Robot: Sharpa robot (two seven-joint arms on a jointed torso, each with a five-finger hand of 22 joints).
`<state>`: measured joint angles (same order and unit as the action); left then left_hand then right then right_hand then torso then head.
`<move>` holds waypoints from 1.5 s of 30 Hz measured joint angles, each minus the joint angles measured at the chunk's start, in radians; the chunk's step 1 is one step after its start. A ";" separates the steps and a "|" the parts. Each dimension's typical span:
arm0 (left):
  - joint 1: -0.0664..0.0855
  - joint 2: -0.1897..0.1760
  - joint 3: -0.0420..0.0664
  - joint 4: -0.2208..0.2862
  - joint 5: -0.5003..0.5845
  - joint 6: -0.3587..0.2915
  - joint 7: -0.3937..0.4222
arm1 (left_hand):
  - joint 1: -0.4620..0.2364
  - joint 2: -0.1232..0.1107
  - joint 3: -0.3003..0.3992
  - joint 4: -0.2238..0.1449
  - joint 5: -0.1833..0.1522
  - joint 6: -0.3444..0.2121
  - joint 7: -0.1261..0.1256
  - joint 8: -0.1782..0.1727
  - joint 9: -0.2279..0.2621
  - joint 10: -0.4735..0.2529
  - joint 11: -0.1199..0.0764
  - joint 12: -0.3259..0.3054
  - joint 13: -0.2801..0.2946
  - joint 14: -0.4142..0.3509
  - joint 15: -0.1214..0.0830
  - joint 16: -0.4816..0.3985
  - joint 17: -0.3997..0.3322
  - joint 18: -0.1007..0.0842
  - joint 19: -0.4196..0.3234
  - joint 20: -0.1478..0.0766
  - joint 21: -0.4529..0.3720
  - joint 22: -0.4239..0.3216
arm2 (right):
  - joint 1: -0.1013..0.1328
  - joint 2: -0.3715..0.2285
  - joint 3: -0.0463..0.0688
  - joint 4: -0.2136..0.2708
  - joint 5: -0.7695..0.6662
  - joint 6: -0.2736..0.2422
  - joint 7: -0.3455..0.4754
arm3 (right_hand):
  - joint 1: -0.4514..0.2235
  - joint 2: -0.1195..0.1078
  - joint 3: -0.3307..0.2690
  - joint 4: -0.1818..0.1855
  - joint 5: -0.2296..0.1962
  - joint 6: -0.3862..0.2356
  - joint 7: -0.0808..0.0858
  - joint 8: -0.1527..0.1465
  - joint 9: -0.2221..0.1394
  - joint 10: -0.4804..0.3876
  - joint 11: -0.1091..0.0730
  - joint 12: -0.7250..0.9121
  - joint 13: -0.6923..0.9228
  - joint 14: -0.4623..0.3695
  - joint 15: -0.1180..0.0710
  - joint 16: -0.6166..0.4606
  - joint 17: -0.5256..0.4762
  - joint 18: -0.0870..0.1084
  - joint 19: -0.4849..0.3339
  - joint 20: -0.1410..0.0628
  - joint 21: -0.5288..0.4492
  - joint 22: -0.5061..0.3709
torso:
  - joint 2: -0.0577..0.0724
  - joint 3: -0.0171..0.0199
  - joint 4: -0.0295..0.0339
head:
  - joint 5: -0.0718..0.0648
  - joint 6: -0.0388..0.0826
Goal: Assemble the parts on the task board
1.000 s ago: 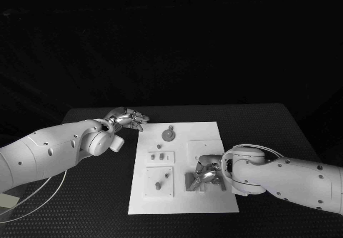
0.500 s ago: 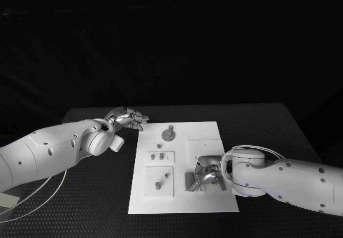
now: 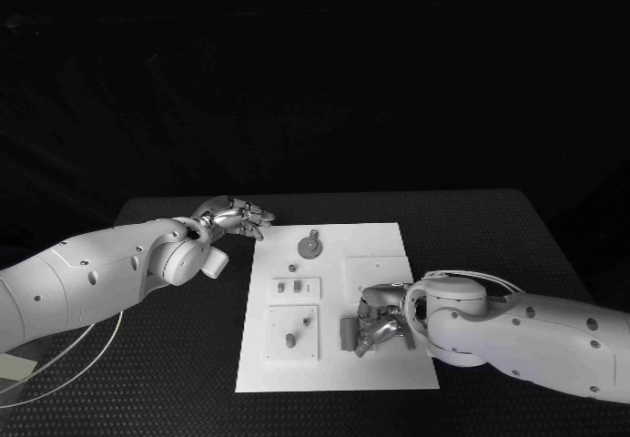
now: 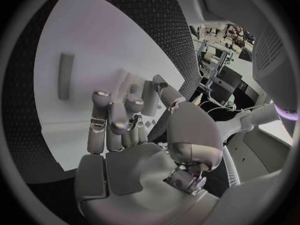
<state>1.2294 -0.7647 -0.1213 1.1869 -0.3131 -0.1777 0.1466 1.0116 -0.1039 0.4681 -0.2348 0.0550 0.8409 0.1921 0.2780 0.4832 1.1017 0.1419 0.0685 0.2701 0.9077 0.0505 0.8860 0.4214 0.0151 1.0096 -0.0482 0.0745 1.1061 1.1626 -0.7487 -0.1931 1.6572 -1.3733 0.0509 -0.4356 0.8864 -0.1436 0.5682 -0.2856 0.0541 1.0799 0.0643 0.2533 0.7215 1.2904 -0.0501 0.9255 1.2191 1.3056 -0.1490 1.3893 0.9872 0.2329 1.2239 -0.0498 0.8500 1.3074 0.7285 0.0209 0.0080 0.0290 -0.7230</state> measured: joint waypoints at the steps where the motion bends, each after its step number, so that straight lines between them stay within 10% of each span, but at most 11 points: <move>1: 0.000 0.000 0.000 0.000 0.000 0.000 0.000 | 0.000 0.000 0.000 0.000 0.000 0.000 0.000 0.000 0.000 0.000 0.000 0.000 0.000 0.000 0.000 0.000 0.000 0.000 0.000 0.000 0.000 0.000 | 0.000 0.000 0.000 0.000 -0.005 -0.002 0.000 | 0.000 0.000 0.000 0.000 0.000 0.000 0.000 0.000 0.000 0.000 0.000 0.000 0.000 0.000 0.000 0.000 0.000 0.000 0.000 0.000 0.000 0.000 | 0.000 0.0000 0.0000 | 0.000 0.000; 33: 0.000 0.000 0.000 -0.001 0.000 0.005 -0.003 | 0.000 0.000 -0.003 0.003 0.000 0.000 0.000 0.000 -0.001 0.000 0.000 0.000 0.001 0.000 0.000 0.000 0.001 0.000 0.000 0.000 0.000 0.000 | -0.001 -0.027 0.001 0.009 -0.046 -0.053 0.005 | -0.030 -0.016 -0.001 0.049 0.000 0.003 -0.003 0.000 0.000 0.004 0.004 0.000 0.002 0.004 0.003 0.005 0.004 0.007 0.009 0.002 0.004 0.000 | 0.000 0.0005 -0.0004 | -0.002 0.002; 40: 0.000 0.000 0.000 -0.002 0.000 0.005 -0.003 | 0.000 0.000 -0.003 0.003 0.000 0.000 0.000 0.000 -0.001 0.000 0.000 0.000 0.001 0.000 0.000 0.000 0.001 0.000 0.000 0.000 0.000 0.000 | 0.007 -0.059 0.049 0.023 -0.026 -0.061 0.006 | -0.057 -0.032 0.004 0.087 0.000 0.003 -0.004 0.000 0.000 0.004 0.004 0.000 0.003 0.006 0.003 0.005 0.009 0.007 0.009 0.001 0.004 0.000 | 0.000 0.0007 -0.0009 | -0.005 0.006; 45: 0.000 0.000 0.000 -0.003 0.000 0.006 -0.004 | 0.000 0.000 -0.003 0.003 0.000 0.000 0.000 0.000 -0.001 0.000 0.000 0.000 0.001 0.000 0.000 0.000 0.001 0.000 0.000 0.000 0.000 0.000 | 0.034 -0.078 0.057 -0.028 0.017 -0.059 0.006 | -0.145 -0.046 0.018 0.194 0.000 0.005 -0.005 -0.004 0.000 0.004 0.004 0.000 0.008 0.009 0.001 0.011 0.016 0.007 0.013 -0.002 0.004 0.000 | 0.000 0.0005 -0.0010 | -0.015 0.013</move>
<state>1.2294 -0.7651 -0.1217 1.1840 -0.3131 -0.1720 0.1428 1.0117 -0.1039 0.4655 -0.2322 0.0550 0.8409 0.1921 0.2780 0.4824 1.1018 0.1419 0.0685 0.2708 0.9076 0.0505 0.8860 0.4228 0.0151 1.0096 -0.0482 0.0745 1.1061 1.1969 -0.8271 -0.1361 1.6287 -1.3559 -0.0081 -0.4293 0.7412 -0.1897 0.5863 -0.0914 0.0542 1.0846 0.0592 0.2497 0.7215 1.2939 -0.0464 0.9255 1.2267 1.3147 -0.1477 1.4000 1.0032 0.2403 1.2366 -0.0513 0.8538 1.3074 0.7284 0.0214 0.0070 0.0144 -0.7098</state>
